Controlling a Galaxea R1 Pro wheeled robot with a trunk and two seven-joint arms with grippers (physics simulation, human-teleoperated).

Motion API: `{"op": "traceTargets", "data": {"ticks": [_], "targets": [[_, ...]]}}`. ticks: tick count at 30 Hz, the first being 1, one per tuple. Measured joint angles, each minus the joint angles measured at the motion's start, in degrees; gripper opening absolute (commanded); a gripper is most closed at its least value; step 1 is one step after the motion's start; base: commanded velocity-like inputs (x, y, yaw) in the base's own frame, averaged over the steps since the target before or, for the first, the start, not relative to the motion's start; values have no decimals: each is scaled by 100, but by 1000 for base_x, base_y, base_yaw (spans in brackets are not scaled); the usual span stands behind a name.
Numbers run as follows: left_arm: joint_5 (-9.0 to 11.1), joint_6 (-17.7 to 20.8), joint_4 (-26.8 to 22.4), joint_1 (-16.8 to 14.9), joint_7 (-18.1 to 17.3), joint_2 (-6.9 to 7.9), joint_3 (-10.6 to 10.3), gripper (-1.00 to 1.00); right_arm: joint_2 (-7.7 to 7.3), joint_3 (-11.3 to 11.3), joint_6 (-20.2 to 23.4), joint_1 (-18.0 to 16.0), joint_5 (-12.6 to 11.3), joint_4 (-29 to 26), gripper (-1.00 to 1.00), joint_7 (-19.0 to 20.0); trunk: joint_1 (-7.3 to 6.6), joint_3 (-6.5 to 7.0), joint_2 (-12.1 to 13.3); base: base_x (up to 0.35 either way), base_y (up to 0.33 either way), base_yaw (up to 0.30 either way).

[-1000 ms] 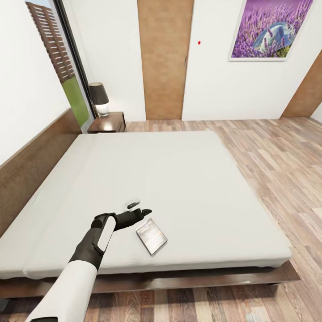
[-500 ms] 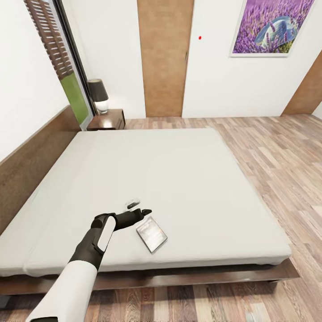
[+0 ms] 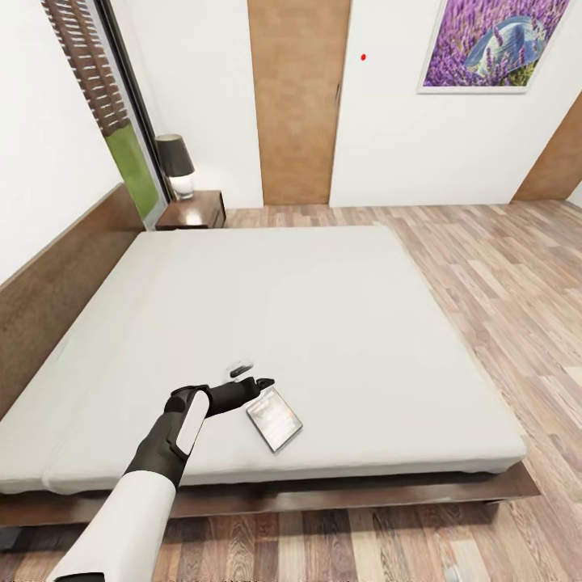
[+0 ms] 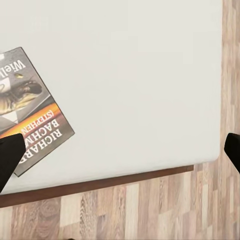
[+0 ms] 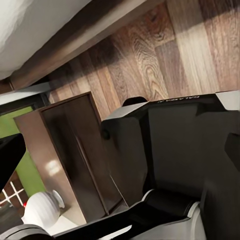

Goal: In the bedroom, move the book from the bed onto either nightstand, and place the two sandals side by side next to the bed.

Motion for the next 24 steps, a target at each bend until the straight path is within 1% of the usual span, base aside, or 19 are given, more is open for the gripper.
{"op": "traceTargets", "data": {"ticks": [11, 18, 24], "targets": [[0, 0, 0, 0, 0, 0, 0, 100, 7, 2, -5, 0, 0, 0, 100, 0, 0, -97, 0, 0, 0, 0], [0, 0, 0, 0, 0, 0, 0, 100, 8, 0, -271, 0, 0, 7, 100, 0, 0, -159, 0, 0, 0, 0], [2, 0, 0, 0, 0, 0, 0, 100, 8, -1, -323, 0, 2, 40, 100, 0, 0, -212, 0, 0, 0, 0]]}}
